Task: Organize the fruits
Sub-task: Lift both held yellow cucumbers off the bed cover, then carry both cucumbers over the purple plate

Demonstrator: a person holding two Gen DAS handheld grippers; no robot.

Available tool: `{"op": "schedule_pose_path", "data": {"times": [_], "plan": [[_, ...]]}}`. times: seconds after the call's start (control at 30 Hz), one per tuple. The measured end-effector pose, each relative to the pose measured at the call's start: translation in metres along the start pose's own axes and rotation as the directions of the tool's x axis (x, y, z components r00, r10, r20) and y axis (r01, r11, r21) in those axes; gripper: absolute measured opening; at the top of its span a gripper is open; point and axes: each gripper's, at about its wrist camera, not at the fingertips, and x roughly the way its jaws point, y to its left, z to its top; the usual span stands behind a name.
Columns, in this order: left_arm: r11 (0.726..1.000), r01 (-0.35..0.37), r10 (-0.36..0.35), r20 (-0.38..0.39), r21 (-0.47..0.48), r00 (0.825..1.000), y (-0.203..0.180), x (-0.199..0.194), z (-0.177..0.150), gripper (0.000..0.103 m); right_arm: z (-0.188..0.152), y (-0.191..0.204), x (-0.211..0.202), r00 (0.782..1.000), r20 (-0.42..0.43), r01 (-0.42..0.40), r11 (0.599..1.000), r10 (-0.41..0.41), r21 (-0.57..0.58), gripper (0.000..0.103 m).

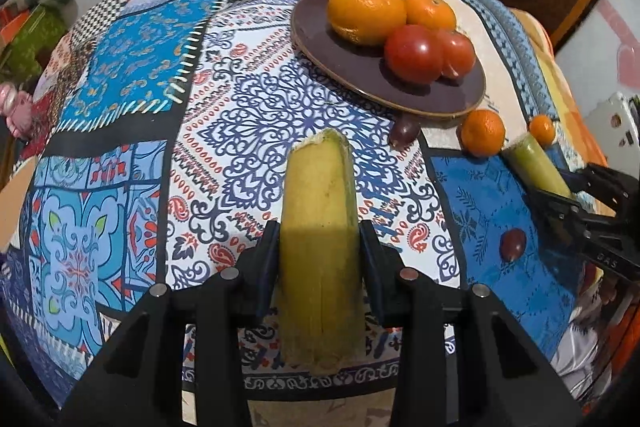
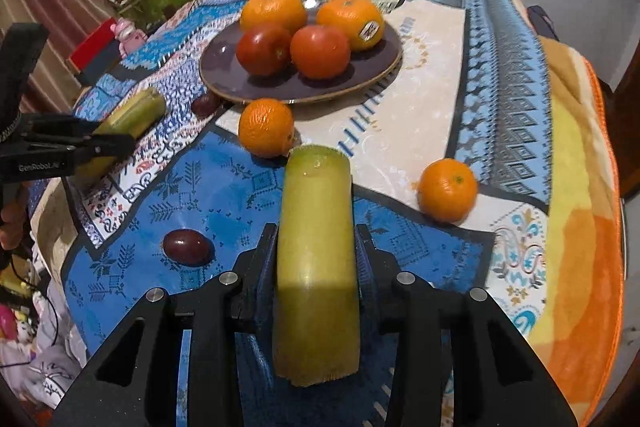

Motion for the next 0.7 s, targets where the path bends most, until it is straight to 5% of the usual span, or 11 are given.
{"op": "schedule_pose_path", "data": {"times": [0.43, 0.7], "plan": [[1.0, 0.003, -0.003, 0.014, 0.0, 1.0, -0.001, 0.009, 0.012, 0.038, 0.007, 0.001, 0.002, 0.999, 0.041, 0.003, 1.0, -0.004, 0.017, 0.034], [0.999, 0.02, -0.017, 0.094, -0.038, 0.995, 0.005, -0.017, 0.018, 0.038, 0.016, -0.013, -0.017, 0.994, 0.104, 0.015, 0.998, -0.021, 0.054, 0.034]]}}
